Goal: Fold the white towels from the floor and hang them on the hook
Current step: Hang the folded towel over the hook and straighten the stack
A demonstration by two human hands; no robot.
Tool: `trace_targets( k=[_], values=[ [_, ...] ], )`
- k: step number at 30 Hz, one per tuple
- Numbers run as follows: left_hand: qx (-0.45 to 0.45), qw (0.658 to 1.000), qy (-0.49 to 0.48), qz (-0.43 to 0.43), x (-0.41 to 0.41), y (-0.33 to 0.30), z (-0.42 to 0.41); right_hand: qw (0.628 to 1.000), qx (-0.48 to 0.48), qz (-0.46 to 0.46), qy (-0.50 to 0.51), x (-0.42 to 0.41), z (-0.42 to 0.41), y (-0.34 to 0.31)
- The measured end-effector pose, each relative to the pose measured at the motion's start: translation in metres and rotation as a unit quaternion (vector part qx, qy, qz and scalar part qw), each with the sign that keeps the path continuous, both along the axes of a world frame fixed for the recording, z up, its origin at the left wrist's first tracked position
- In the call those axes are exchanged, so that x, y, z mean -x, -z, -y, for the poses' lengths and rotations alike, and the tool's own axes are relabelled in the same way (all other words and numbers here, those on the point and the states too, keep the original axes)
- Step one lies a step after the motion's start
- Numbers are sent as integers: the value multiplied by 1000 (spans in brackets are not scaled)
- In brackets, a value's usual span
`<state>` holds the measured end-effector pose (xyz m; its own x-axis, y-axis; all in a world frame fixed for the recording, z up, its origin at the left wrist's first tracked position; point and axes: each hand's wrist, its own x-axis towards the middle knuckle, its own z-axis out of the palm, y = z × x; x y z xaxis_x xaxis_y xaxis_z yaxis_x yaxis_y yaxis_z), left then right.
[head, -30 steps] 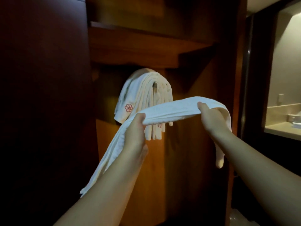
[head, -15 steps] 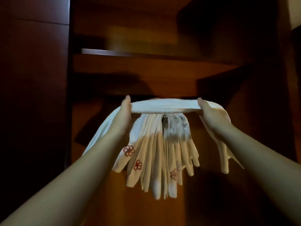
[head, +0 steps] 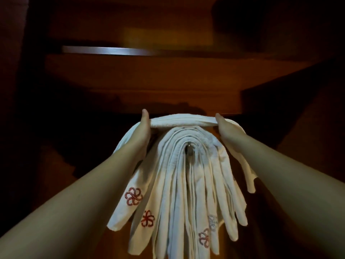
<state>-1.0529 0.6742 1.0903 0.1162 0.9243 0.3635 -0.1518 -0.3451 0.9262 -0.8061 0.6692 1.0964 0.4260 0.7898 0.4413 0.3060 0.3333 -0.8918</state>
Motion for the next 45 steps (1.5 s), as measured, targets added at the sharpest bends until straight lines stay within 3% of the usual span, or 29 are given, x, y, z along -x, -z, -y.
trace_targets(
  k=[5,14,20,27,32,37,40,42,45],
  values=[
    [24,999,-40,2,11,2,-25,1000,-5,2,3,5,-23,-2],
    [30,999,4,40,-17,6,-13,999,-10,13,32,-29,-39,8],
    [59,979,76,179,-5,59,-1,996,85,19,10,-26,-35,40],
    [73,965,-74,240,31,144,17,988,126,78,-34,-36,6,87],
    [95,982,-134,96,38,173,48,977,178,116,-15,-22,46,120],
    [129,984,-119,-26,48,183,77,962,211,170,19,-2,102,145],
    [65,979,-120,-153,63,200,101,952,201,229,14,11,143,160],
    [8,955,-126,-268,72,214,120,947,178,265,22,23,174,175],
    [-26,940,-94,-328,80,237,159,934,169,314,37,47,226,211]
  ],
)
